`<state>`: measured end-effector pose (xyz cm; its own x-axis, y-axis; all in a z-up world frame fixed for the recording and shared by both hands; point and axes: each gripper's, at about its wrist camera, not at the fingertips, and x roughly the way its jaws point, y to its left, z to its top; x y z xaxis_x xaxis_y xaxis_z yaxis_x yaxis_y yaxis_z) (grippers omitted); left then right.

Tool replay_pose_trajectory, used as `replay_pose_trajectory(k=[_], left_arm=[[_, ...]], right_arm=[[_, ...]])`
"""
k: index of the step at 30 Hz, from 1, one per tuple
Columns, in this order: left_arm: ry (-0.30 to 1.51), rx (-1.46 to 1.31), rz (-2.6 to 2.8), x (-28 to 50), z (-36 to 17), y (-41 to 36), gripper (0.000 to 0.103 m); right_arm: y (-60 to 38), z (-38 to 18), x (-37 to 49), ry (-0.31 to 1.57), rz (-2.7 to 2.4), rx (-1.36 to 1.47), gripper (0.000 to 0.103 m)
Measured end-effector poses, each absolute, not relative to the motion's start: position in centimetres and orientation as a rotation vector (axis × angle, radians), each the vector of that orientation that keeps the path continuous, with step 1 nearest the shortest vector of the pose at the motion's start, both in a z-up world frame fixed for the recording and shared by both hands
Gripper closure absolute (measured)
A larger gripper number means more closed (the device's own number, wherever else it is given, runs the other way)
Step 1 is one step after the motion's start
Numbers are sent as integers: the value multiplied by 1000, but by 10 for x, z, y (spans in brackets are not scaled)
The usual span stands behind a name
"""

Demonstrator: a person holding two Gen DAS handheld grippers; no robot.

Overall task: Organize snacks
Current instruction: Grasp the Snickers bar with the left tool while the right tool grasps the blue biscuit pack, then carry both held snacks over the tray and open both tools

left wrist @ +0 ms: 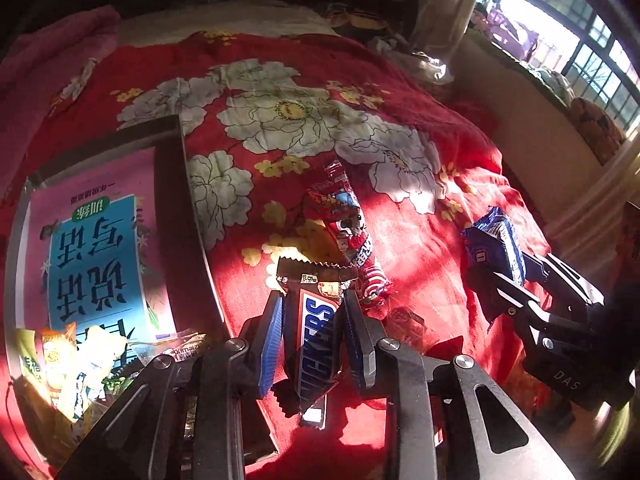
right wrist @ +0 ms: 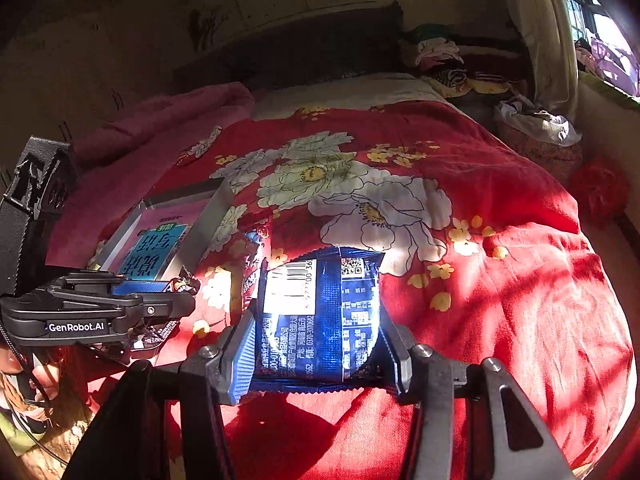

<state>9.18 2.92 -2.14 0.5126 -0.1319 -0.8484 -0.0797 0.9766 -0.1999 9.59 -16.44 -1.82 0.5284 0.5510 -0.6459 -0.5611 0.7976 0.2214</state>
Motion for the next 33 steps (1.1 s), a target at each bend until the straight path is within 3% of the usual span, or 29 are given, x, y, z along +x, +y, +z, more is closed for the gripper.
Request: replay_pose_trajectory(k=[15, 33], left_arm=[[896, -341, 142, 27, 23, 130, 74], [894, -416, 289, -25, 1, 205, 73]], right_arm=[[-96, 20, 53, 693, 854, -55, 52], [-9, 17, 17, 712, 993, -196, 52]])
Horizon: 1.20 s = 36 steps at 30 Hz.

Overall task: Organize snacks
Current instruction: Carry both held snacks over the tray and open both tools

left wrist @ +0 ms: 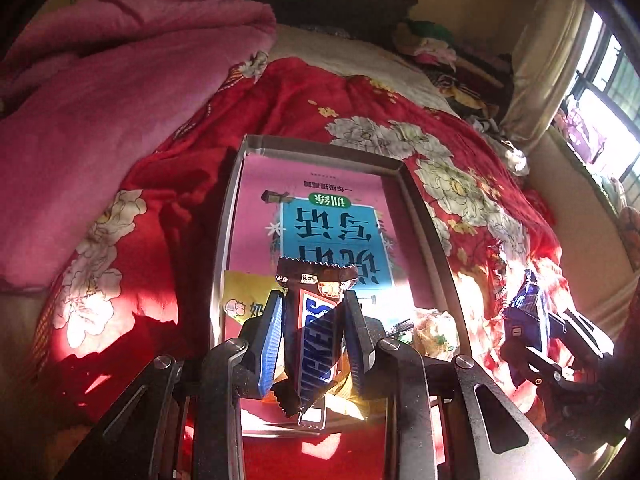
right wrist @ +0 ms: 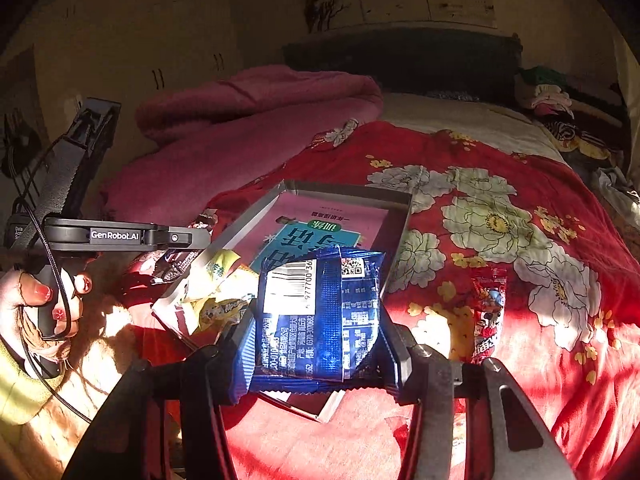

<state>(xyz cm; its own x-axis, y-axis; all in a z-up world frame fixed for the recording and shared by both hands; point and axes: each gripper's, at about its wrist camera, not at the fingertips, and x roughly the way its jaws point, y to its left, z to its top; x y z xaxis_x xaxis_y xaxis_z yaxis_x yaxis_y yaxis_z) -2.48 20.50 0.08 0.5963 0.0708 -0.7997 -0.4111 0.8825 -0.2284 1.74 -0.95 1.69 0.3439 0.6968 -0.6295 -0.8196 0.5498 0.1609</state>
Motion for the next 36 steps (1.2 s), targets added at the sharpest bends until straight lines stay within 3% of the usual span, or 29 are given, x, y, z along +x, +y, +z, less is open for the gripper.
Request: replay_pose_trajectory(k=[36], left_arm=[[962, -440, 273, -18, -32, 213, 73]], right_arm=[[57, -27, 21, 850, 1055, -278, 51]])
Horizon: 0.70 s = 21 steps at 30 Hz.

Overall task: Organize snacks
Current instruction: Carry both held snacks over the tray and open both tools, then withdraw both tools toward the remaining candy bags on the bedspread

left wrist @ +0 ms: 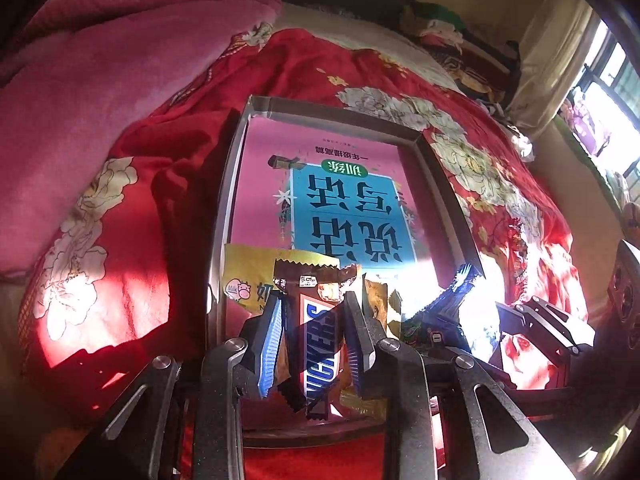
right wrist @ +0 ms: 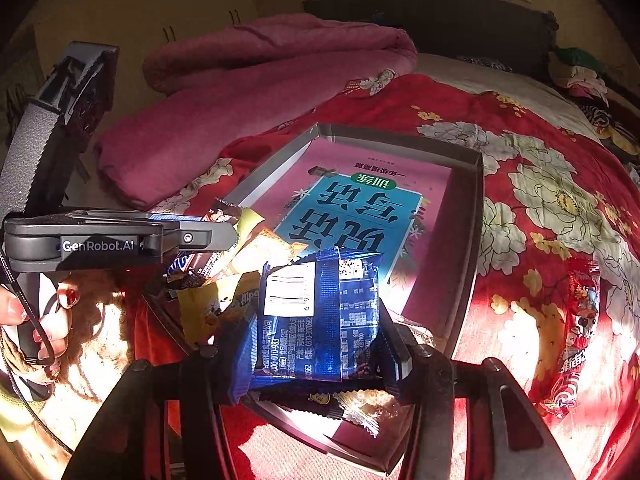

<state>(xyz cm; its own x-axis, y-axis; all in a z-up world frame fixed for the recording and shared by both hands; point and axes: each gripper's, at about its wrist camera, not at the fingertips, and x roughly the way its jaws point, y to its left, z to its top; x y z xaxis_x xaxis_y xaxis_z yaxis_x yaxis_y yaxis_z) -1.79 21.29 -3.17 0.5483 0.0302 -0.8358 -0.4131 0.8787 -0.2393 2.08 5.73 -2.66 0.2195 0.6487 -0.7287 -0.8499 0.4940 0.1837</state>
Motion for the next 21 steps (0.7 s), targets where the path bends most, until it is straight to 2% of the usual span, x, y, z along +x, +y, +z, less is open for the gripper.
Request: replay_pose_trajectory(k=[8, 12, 21], left_arm=[[947, -430, 271, -16, -26, 208, 70], [923, -425, 266, -16, -18, 205, 55], [886, -379, 230, -11, 3, 184, 49]], right_arm=[[45, -18, 23, 827, 1052, -234, 49], [30, -9, 29, 798, 1021, -212, 45], [-17, 6, 60, 761, 912, -146, 45]])
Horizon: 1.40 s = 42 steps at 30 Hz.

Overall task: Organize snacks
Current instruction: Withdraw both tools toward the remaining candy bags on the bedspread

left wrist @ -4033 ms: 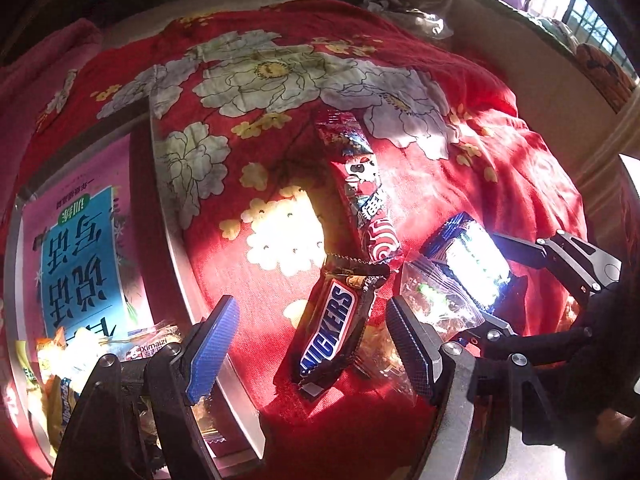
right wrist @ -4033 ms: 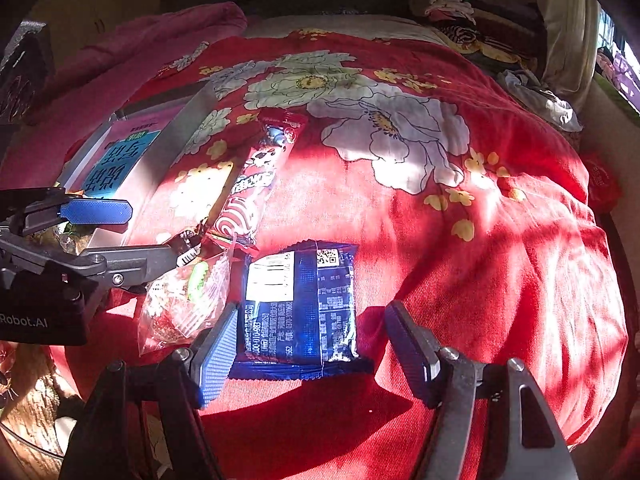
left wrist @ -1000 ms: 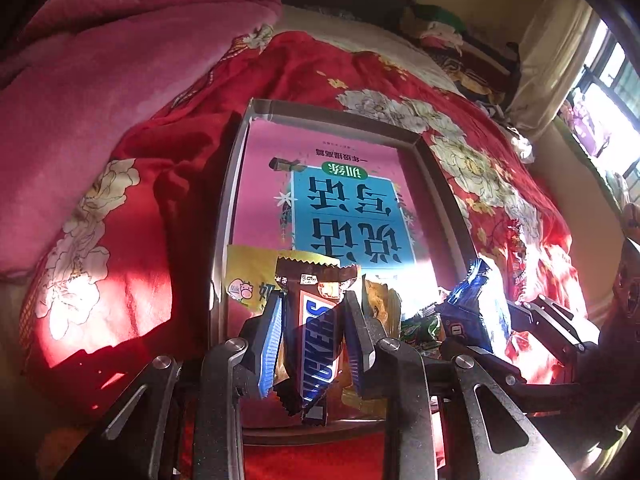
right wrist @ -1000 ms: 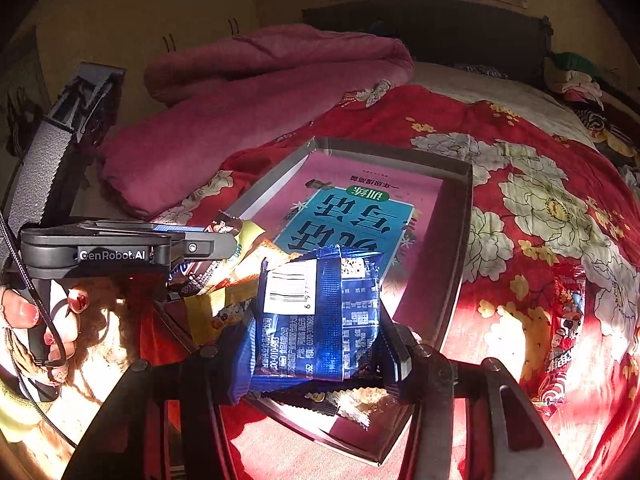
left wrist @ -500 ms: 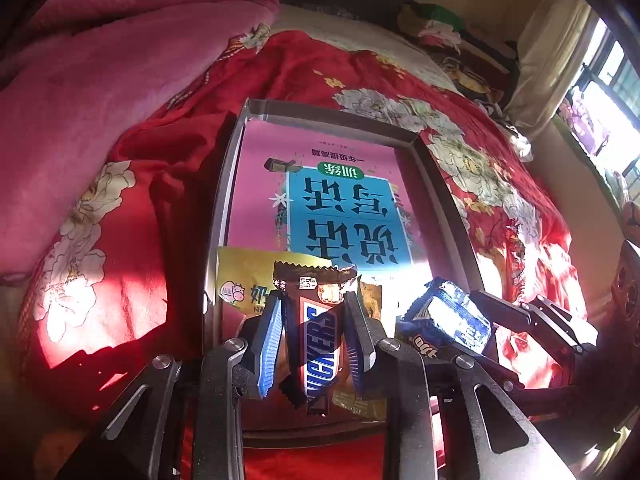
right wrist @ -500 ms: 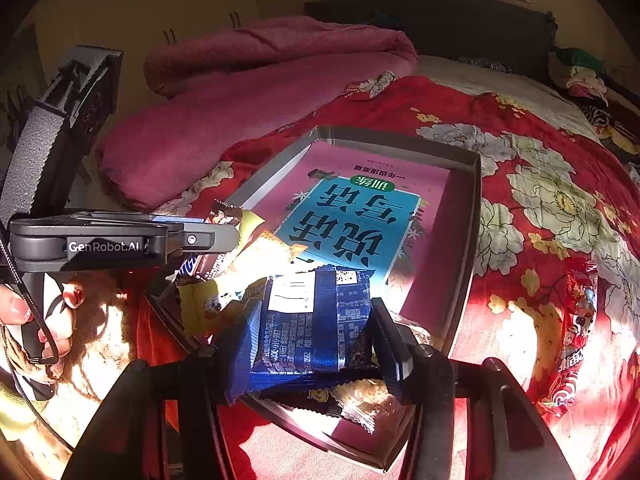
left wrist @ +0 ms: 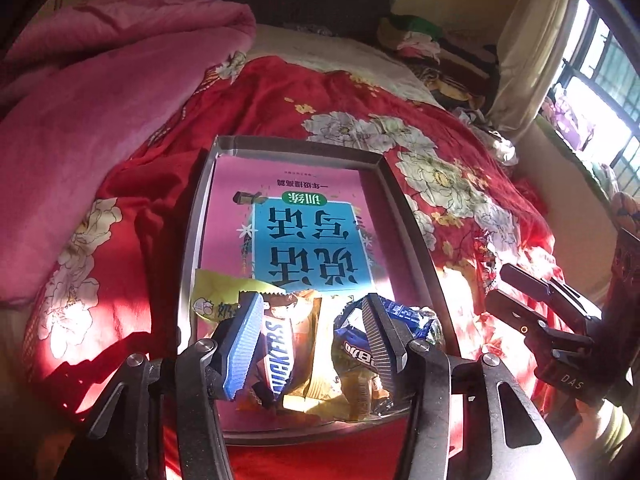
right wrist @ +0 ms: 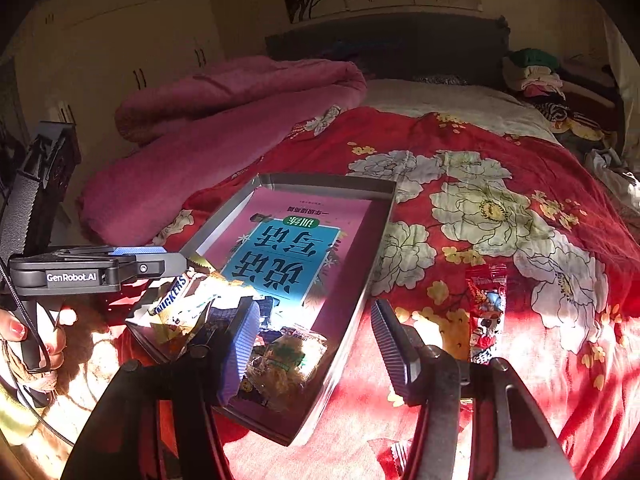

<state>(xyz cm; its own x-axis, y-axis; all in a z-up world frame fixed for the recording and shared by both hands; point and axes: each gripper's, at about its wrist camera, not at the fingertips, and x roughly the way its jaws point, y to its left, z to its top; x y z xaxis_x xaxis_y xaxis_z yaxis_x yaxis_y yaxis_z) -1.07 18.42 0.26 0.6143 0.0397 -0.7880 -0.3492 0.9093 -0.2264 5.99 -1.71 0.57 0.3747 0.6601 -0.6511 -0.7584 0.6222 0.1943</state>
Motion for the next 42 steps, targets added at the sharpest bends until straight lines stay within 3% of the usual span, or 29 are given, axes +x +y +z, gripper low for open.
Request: replay_pose_trajectory(k=[6, 20, 42], left_arm=[[869, -349, 205, -4, 14, 165, 43], [911, -285, 38, 20, 19, 88, 43], [1083, -214, -332, 72, -50, -24, 43]], right_arm=[[-50, 9, 83, 754, 832, -101, 45], [-106, 2, 113, 771, 743, -32, 45], [-102, -51, 136, 945, 850, -76, 45]])
